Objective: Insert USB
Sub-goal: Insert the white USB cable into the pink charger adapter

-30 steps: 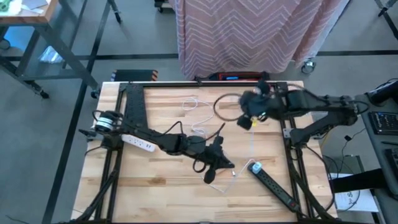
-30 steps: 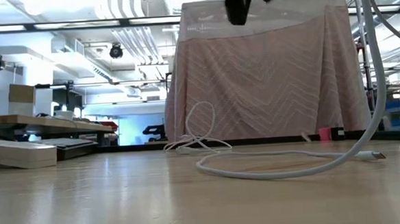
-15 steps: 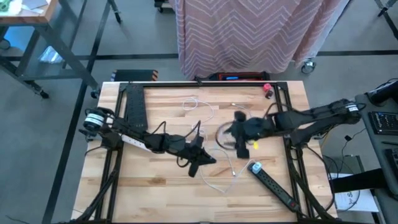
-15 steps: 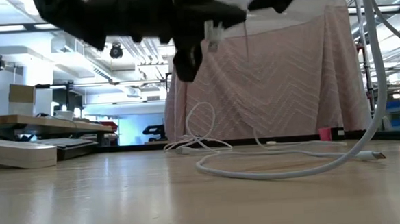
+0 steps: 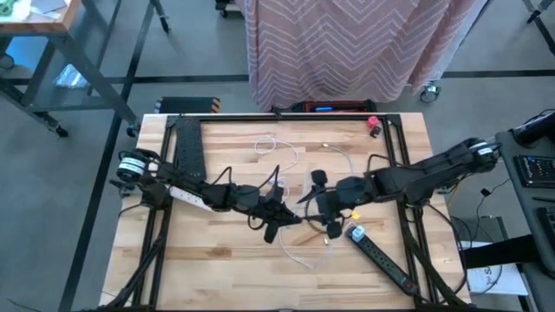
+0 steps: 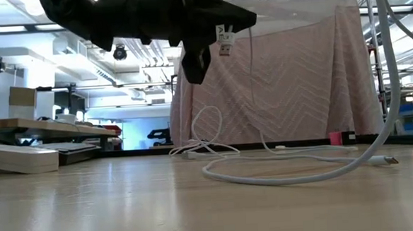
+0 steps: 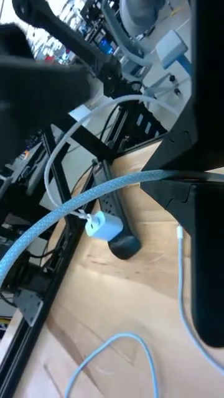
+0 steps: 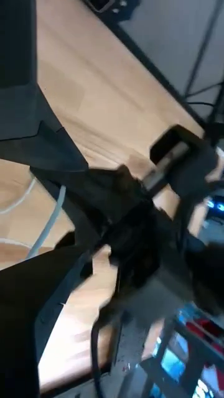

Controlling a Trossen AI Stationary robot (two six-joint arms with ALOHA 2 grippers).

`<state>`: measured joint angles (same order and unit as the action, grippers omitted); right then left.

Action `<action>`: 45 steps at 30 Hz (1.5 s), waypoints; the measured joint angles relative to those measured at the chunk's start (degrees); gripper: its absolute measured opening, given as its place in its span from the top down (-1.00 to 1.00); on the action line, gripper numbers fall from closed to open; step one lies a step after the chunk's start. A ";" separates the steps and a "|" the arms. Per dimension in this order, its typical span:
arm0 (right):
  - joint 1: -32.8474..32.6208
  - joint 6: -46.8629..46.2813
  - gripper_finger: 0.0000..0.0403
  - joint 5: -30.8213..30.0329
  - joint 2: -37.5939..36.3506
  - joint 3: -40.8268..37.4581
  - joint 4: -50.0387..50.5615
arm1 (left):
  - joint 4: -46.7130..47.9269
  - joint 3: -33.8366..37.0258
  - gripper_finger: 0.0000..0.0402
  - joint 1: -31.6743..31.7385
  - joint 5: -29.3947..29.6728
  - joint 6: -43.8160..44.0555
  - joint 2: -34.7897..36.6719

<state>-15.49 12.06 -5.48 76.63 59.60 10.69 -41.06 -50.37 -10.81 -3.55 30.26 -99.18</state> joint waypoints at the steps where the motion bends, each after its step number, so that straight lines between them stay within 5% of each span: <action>1: 0.00 1.30 0.01 0.06 1.20 0.95 0.65 | 0.26 -0.20 1.00 0.00 -0.17 0.00 0.00; 14: 0.08 6.02 0.15 1.07 14.20 17.24 23.78 | 2.10 -0.61 1.00 0.04 -5.18 -0.81 -0.02; 28: -0.28 5.28 0.91 2.83 16.01 18.84 25.83 | 3.55 -0.56 1.00 -0.06 -4.96 -1.15 -0.10; 32: -0.39 3.51 0.96 2.71 14.68 18.83 26.25 | 3.71 -0.59 0.99 -0.09 -4.94 -3.51 0.39; 45: -1.51 -0.51 0.98 2.88 8.40 18.83 30.84 | 12.57 -0.56 0.47 -3.19 1.41 -12.60 6.56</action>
<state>-16.99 11.55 -2.60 85.03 78.43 41.53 -28.49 -50.94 -14.00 -2.14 17.66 -92.62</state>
